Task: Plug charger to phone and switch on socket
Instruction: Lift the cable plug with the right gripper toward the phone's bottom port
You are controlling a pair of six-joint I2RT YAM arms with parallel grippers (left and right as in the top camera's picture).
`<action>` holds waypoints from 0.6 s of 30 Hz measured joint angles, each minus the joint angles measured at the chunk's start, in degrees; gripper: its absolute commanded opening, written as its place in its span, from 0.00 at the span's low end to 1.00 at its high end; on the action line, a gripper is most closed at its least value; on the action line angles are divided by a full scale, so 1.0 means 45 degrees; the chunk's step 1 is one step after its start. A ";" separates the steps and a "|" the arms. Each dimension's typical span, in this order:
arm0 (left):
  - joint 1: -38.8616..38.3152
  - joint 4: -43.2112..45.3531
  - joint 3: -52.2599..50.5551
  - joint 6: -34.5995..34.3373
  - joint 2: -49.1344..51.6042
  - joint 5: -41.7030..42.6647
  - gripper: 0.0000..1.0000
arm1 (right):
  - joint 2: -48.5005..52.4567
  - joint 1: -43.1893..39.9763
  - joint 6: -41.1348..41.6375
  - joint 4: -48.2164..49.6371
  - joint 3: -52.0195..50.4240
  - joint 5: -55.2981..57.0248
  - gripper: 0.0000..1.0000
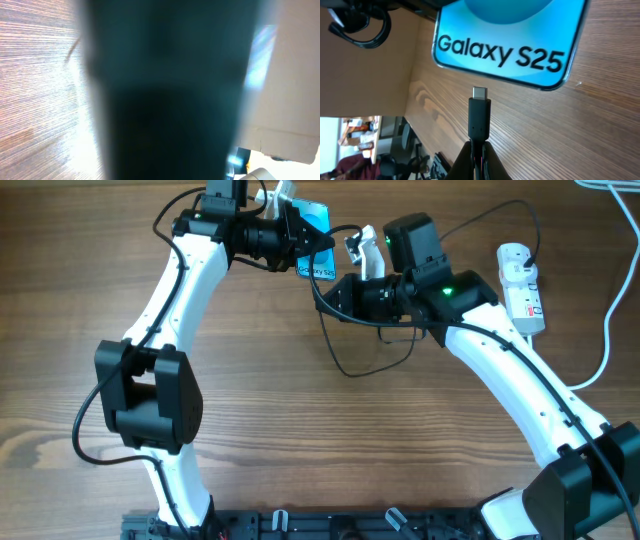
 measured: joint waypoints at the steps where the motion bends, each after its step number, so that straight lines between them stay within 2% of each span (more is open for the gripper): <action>1: 0.0000 0.0000 0.0000 0.0000 0.0000 -0.0005 0.04 | 0.0000 0.0000 0.0034 0.0000 0.0000 0.0097 0.04; 18: 0.0005 0.0058 0.0000 -0.0039 0.0000 -0.0316 0.04 | 0.0000 0.0034 0.0185 0.0476 0.0000 0.0763 0.04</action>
